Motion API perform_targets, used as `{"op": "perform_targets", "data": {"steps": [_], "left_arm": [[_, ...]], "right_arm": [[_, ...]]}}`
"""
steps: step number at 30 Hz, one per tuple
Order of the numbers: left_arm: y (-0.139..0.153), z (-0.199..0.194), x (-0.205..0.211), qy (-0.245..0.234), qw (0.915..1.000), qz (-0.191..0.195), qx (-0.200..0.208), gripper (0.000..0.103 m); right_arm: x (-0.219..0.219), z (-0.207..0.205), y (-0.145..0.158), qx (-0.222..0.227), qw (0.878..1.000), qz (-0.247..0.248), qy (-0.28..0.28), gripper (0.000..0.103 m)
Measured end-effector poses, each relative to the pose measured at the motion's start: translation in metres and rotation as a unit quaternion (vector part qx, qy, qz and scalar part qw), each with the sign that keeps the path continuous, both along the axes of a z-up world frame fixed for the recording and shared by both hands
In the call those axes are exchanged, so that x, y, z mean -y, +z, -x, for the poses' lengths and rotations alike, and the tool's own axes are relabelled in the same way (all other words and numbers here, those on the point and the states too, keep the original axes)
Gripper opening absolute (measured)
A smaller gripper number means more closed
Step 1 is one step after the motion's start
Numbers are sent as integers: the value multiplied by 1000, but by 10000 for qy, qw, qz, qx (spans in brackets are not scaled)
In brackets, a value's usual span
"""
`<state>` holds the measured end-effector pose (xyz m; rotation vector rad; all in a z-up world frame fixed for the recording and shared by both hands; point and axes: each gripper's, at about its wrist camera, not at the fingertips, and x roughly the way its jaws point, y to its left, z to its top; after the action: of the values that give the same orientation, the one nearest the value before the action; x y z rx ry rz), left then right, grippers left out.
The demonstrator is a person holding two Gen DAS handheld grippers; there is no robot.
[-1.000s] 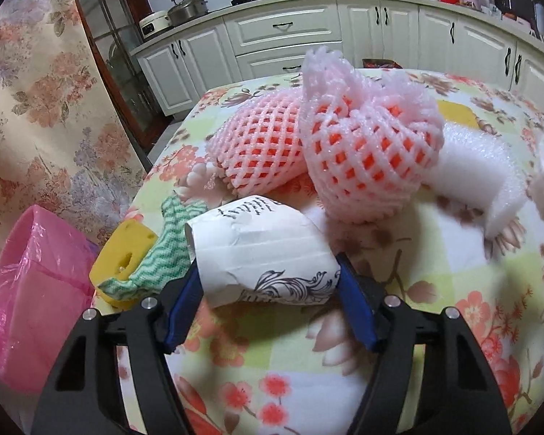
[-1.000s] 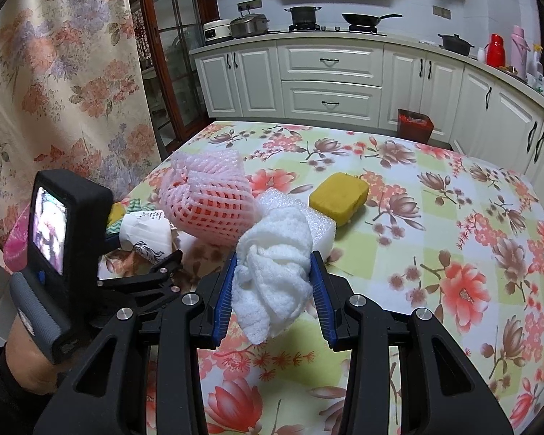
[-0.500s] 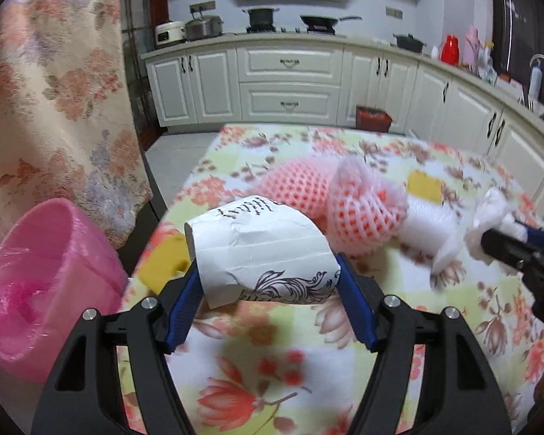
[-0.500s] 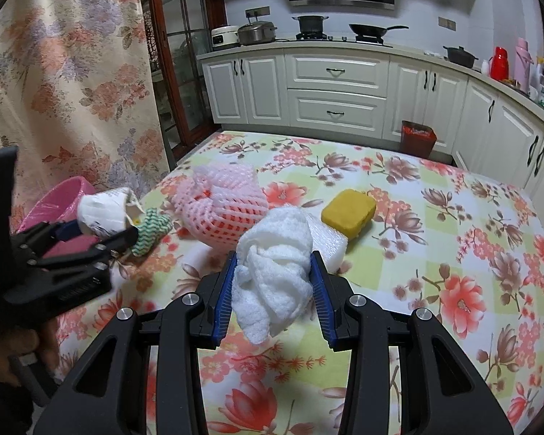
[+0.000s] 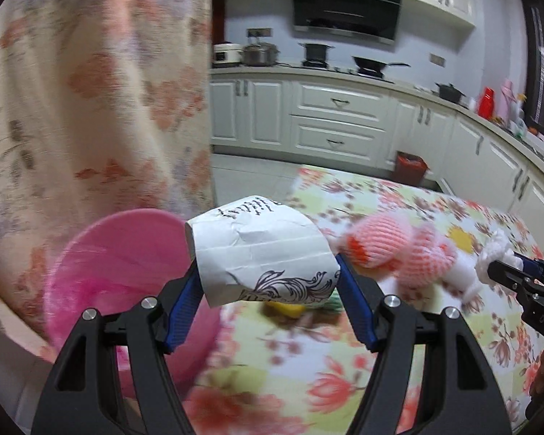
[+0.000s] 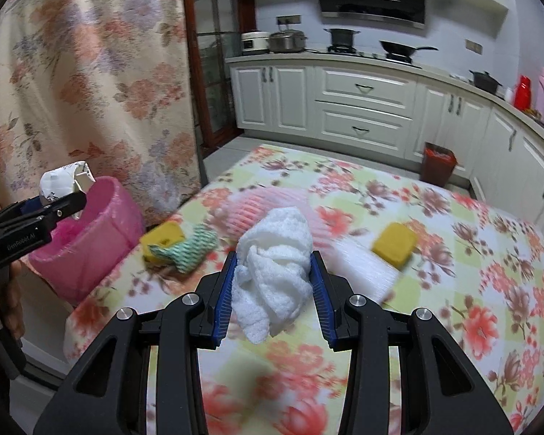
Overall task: Collect trash
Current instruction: 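Carry the paper cup with the left tool while the right tool carries the tissue to the pink bin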
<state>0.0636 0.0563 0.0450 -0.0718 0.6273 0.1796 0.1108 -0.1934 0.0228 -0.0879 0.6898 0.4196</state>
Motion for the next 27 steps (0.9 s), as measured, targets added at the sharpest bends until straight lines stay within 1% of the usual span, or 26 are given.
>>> {"op": "perform_targets", "data": {"steps": [10,16,23,27], "left_arm": [[8,33,-85,697,9974,97,120,68],[8,45,-116,864,9961,147,138,68],[5,51,-137,952,9953,160,104,68],[3,52,-147,1001,9948,165,82,68]], "right_arm": [[-87,-4,19,131,9974,27,713,39],[-145,-7,26,115,9929,-15,1183,38],[-212,-10,25,29,9850,-22,1722,38],[-240,-13,23,-46,9813,-16,1922,38]]}}
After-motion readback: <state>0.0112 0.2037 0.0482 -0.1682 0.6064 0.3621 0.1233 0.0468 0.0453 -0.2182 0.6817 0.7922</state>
